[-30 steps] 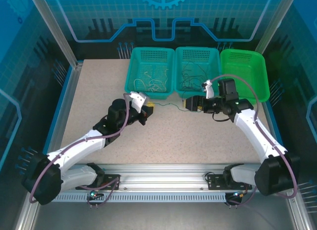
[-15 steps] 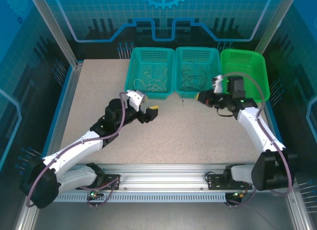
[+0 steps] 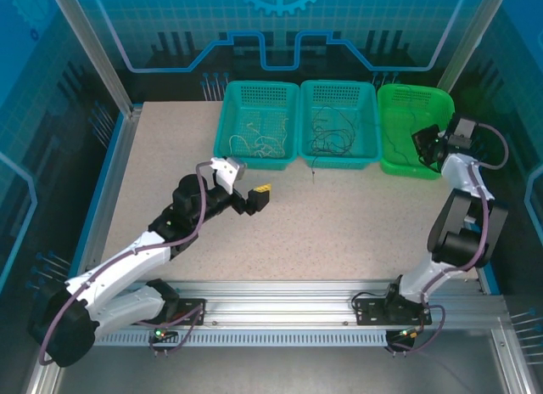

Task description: Untangle the cables

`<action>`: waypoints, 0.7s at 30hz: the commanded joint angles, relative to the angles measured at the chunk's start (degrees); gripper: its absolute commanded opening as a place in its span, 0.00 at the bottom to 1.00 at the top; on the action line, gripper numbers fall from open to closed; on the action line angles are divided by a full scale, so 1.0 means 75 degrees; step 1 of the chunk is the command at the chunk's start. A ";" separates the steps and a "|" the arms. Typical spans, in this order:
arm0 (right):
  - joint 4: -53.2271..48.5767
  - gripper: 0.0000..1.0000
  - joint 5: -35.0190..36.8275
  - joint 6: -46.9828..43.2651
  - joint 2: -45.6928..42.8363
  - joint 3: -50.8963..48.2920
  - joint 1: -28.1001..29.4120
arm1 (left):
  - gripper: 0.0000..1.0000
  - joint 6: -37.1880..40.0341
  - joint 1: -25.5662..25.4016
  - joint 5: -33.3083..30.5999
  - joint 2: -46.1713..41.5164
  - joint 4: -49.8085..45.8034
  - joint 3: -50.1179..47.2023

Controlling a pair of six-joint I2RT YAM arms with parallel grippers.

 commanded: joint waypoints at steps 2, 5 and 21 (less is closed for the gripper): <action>-0.0777 0.44 -0.0490 -0.0397 0.0701 0.1246 -0.0211 | 0.97 0.0127 -0.0048 -0.0018 0.0113 0.0335 -0.0155; -0.1797 0.65 -0.0675 -0.1424 0.0828 0.2187 0.0014 | 0.97 0.0181 -0.0056 -0.0056 0.0331 0.0509 -0.0167; -0.2949 0.58 0.3367 -0.7953 0.1112 0.2520 0.1978 | 0.97 0.1191 -0.0037 0.0355 0.1112 -0.0939 0.1591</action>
